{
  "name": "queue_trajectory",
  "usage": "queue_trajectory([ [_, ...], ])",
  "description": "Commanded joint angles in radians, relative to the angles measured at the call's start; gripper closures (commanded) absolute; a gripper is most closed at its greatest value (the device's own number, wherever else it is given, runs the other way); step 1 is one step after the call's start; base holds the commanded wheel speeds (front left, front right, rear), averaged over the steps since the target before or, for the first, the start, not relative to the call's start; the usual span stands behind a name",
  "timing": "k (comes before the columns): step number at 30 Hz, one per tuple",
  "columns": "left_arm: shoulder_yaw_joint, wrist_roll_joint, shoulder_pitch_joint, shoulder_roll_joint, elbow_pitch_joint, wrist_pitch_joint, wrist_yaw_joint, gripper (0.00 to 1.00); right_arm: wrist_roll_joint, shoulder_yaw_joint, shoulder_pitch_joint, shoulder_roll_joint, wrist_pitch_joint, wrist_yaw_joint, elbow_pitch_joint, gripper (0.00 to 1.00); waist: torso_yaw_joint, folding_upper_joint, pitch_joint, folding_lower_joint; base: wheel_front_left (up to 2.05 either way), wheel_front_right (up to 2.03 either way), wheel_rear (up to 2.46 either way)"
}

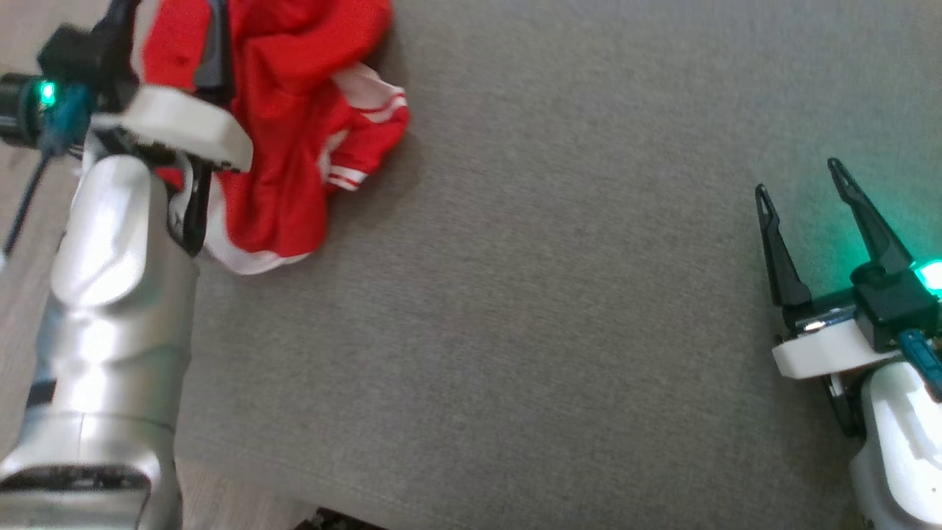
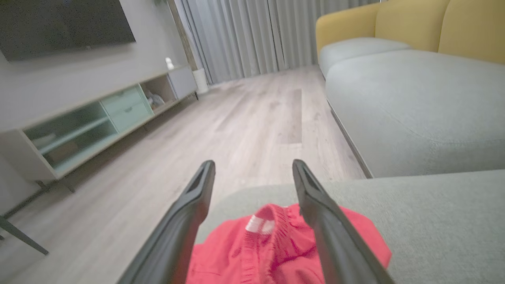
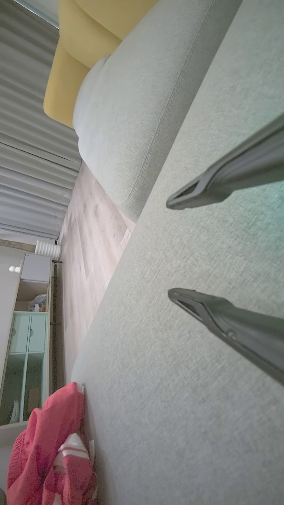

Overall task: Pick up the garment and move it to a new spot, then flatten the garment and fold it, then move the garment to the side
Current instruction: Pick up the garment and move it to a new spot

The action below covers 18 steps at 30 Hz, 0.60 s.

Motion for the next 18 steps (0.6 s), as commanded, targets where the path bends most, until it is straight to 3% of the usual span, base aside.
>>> queue_trajectory([
  [1, 0.019, -0.028, -0.036, 0.043, 0.044, 0.022, -0.009, 0.00, 0.002, 0.023, -0.010, -0.010, -0.011, -0.001, -0.034, 0.00, -0.036, 0.0000, 0.052, -0.0004, 0.00, 0.00, 0.00],
  [7, -0.027, -0.086, -0.080, 0.064, 0.304, 0.097, -0.020, 0.00, 0.004, 0.012, -0.030, -0.013, -0.011, -0.001, -0.049, 0.00, -0.075, 0.0000, 0.100, -0.0004, 0.00, 0.00, 0.00],
  [8, -0.031, -0.088, -0.083, 0.071, 0.325, 0.080, -0.020, 0.11, 0.003, 0.008, -0.032, -0.012, -0.011, -0.001, -0.052, 0.00, -0.079, 0.0000, 0.105, -0.0004, 0.00, 0.00, 0.00],
  [9, -0.033, -0.087, -0.089, 0.079, 0.343, 0.055, -0.020, 1.00, 0.002, 0.004, -0.033, -0.010, -0.011, -0.001, -0.055, 0.00, -0.081, 0.0000, 0.108, -0.0004, 0.00, 0.00, 0.00],
  [13, -0.026, -0.090, -0.117, 0.089, 0.393, -0.045, -0.006, 1.00, 0.000, 0.000, -0.032, -0.002, -0.011, -0.001, -0.052, 0.00, -0.091, 0.0000, 0.100, -0.0004, 0.00, 0.00, 0.00],
  [18, -0.037, -0.070, -0.159, 0.113, 0.362, -0.097, 0.005, 1.00, 0.006, 0.005, -0.030, 0.030, -0.011, -0.001, -0.040, 0.00, -0.108, 0.0000, 0.035, -0.0004, 0.00, 0.00, 0.00],
])
